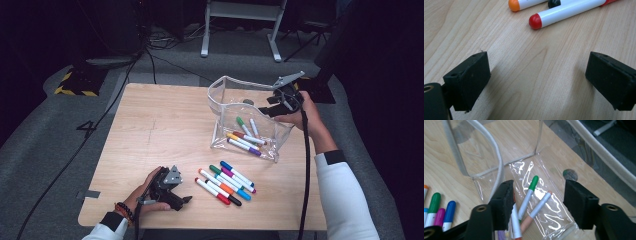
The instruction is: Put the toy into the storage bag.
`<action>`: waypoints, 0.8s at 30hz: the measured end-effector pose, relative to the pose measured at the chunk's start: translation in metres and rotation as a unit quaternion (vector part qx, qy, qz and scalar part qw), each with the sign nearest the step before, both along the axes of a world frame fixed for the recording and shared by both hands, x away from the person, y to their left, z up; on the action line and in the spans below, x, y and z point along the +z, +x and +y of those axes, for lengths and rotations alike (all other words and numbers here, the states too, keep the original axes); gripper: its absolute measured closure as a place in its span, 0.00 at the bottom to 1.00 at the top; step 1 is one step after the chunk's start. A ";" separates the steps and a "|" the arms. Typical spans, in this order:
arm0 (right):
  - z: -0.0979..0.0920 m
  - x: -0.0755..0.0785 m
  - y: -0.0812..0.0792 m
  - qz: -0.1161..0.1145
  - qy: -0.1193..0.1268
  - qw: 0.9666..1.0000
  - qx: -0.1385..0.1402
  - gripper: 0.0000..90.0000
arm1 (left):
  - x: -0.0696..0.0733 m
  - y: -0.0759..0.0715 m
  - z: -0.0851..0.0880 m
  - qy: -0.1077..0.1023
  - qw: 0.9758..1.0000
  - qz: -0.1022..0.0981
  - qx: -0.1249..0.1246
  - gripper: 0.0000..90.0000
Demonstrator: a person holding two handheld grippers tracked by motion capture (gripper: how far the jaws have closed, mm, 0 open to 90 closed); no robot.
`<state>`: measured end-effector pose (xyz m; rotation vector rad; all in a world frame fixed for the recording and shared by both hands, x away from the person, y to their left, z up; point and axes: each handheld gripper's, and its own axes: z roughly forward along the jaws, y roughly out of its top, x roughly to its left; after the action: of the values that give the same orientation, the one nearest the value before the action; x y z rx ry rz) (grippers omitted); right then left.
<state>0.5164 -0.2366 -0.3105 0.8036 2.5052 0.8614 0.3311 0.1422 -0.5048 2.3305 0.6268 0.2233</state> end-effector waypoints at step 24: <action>-0.032 0.014 -0.090 -0.094 0.105 0.989 0.052 0.40 | 0.000 0.000 0.000 0.000 1.000 0.000 0.001 0.07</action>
<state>0.4263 -0.2690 -0.2960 0.6270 2.3340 1.1930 0.3310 0.1422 -0.5048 2.3297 0.6288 0.2231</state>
